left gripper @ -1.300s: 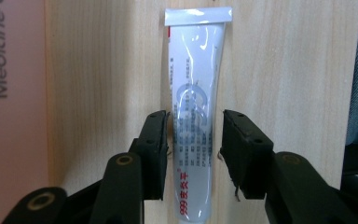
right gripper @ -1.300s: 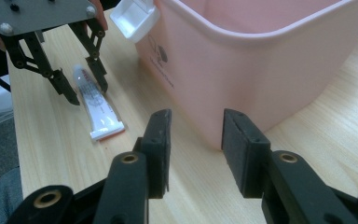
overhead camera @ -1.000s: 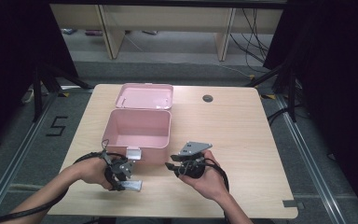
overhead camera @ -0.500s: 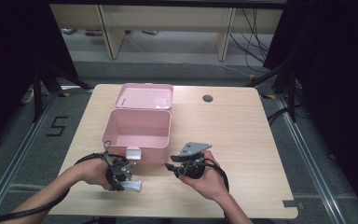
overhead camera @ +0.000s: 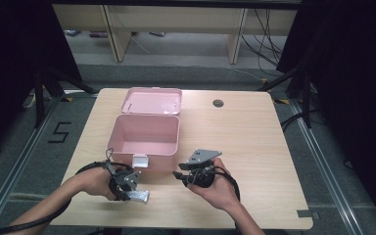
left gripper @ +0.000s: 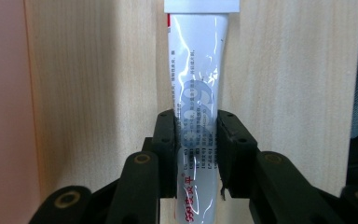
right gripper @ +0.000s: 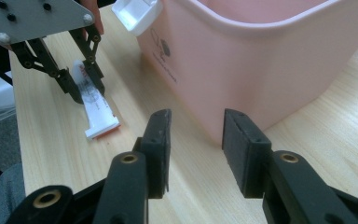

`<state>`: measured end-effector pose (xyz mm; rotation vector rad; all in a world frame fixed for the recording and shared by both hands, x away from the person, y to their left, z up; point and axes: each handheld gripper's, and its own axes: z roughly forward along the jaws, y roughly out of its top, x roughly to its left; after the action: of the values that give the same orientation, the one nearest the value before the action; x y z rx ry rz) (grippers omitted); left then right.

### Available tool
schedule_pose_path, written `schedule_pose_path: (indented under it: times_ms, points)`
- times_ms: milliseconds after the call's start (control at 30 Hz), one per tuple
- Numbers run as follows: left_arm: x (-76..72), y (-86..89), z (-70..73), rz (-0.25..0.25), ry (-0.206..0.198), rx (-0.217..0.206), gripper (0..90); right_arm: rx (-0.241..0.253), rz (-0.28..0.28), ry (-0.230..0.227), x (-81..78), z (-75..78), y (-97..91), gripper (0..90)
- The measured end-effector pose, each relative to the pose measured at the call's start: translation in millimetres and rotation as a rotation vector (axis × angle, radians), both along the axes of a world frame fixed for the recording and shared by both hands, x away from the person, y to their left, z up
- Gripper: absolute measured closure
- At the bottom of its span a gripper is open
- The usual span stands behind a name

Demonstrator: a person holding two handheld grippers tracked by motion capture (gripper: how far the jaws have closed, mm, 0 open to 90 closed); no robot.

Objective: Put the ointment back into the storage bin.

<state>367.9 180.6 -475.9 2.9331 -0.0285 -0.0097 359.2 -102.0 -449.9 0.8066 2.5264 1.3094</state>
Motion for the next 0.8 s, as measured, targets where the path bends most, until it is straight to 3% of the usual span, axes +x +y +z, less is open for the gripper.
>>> schedule_pose_path:
  times_ms: [267,300,400,467,533,633,667,733,800]
  points:
    - [-1.0,0.2,8.0,-0.006,-0.005,-0.014,70.6,-0.001,0.005,0.012,-1.8,-1.2,2.5,63.6]
    - [-2.6,1.0,9.1,0.008,-0.005,-0.035,70.5,-0.003,0.011,0.003,-0.8,-1.4,2.3,63.7]
    - [-3.6,2.8,11.9,0.013,-0.005,-0.042,70.6,-0.005,0.012,0.007,-0.8,-1.7,2.9,63.8]
    - [-3.1,4.4,15.5,0.009,-0.009,-0.031,70.6,-0.005,0.011,0.012,-1.1,-1.4,3.4,63.9]
    - [-4.7,6.4,17.9,0.031,-0.014,-0.057,70.6,-0.009,0.012,0.008,-1.1,-1.4,3.9,63.9]
    - [-4.3,8.9,22.6,0.017,-0.019,-0.045,70.6,-0.005,0.019,0.006,-1.1,-1.3,5.7,64.2]
    - [-6.4,10.8,24.8,0.040,-0.011,-0.066,70.6,-0.005,0.025,-0.004,-0.6,-1.8,6.5,64.4]
    - [-6.9,12.0,26.3,0.038,-0.009,-0.066,70.6,-0.010,0.031,-0.012,-0.5,-1.8,7.9,65.3]
    - [-6.6,14.4,30.5,0.032,-0.012,-0.064,70.6,0.000,0.023,0.005,-1.7,-2.4,10.1,66.3]
